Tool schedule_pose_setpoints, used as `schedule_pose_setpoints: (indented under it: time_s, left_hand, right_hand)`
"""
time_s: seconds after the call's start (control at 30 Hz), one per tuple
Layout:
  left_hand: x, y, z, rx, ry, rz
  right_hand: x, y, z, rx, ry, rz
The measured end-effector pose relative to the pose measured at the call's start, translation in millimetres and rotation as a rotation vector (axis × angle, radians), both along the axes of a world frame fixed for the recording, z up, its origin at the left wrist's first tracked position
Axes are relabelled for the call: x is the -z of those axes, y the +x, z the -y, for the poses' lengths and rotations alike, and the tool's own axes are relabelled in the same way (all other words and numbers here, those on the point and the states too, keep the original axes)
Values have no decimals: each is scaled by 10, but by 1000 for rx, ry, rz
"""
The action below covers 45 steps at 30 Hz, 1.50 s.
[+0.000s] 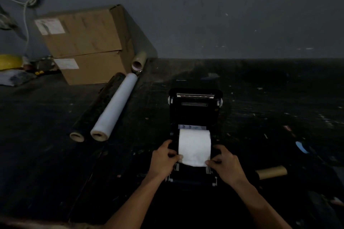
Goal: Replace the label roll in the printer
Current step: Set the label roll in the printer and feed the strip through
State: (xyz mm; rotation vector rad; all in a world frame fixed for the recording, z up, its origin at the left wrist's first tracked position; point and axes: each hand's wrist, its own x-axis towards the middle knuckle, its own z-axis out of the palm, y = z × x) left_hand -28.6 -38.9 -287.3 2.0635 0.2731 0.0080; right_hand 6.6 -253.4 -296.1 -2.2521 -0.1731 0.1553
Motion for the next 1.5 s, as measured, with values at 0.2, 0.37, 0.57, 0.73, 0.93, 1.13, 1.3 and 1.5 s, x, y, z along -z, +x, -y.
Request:
schedule_pose_setpoints:
  time_s: [0.2,0.37,0.57,0.73,0.93,1.13,1.3,1.5]
  left_hand:
    - [44,-43,-22,10,9,-14]
    - [40,-43,-74,39,7,-31]
    - [61,-99,-102,87,56,-44]
    - [15,-63,-155,129,110,-44]
    - [-52,-42,-220,184,148,-56]
    - [-53,-13,-217,233,175,-72]
    - [-134,103,-203,294,217,-148]
    - [-23,102,-208,207,110,-105]
  right_hand:
    - [30,-20,-35,-39,-53,-16]
    - [-32,-8,-64,-74,-23,-103]
    - [-38,-107,-95,-97,-17,-72]
    - [-41,-124,-122,-75,8,-17]
    - [-43,-31,-182,-109,-63,-26]
    - [-83,0,-149,-141,-98,-33]
    - [-69,6,-130,-97,-85,-35]
    - [-94,44,-128,-128,-115,-69]
